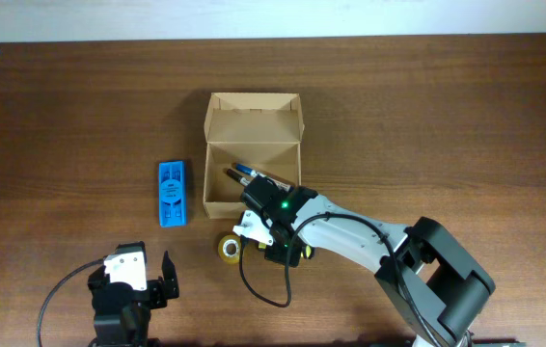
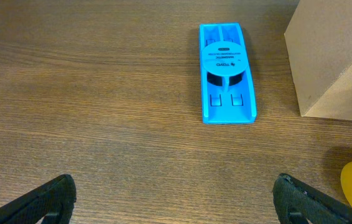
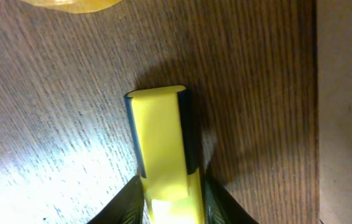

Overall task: Pack container
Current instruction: 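Move the right gripper to the yellow highlighter and grasp it, then lift the yellow highlighter and place it into the box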

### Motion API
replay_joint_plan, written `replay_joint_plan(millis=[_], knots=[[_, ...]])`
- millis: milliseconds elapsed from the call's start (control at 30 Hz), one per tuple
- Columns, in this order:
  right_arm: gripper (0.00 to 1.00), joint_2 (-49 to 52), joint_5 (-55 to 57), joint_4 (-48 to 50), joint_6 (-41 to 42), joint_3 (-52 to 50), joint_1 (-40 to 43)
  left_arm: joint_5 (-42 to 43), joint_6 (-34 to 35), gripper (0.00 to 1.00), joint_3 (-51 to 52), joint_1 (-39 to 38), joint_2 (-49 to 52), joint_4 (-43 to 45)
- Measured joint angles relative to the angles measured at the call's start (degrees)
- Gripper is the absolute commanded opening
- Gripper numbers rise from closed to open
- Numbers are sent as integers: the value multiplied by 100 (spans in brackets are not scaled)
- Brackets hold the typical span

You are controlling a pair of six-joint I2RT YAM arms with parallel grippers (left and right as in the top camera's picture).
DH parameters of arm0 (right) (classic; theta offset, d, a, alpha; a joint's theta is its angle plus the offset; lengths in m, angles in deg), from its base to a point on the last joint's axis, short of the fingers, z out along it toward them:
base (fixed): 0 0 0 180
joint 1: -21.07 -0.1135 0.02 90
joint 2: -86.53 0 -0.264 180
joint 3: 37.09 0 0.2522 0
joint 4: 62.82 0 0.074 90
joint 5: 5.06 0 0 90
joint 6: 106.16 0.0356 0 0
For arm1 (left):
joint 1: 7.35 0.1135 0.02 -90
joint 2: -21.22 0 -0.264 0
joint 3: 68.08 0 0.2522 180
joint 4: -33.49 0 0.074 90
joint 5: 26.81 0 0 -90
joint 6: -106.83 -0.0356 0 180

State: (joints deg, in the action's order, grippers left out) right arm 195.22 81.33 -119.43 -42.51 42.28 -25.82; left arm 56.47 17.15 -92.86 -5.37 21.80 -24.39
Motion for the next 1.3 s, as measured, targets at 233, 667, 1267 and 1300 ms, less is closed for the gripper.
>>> replay_joint_plan(millis=[233, 667, 1267, 1300], knots=[[30, -7, -208, -168, 269, 2, -26, 0, 0, 100, 0, 0, 0, 0], [29, 9, -514, -798, 1145, 212, -1038, 0, 0, 99, 0, 0, 0, 0], [43, 0, -459, -960, 1519, 490, -1185, 0, 0, 99, 0, 0, 0, 0], [43, 0, -433, -892, 1517, 457, -1202, 0, 0, 99, 0, 0, 0, 0]])
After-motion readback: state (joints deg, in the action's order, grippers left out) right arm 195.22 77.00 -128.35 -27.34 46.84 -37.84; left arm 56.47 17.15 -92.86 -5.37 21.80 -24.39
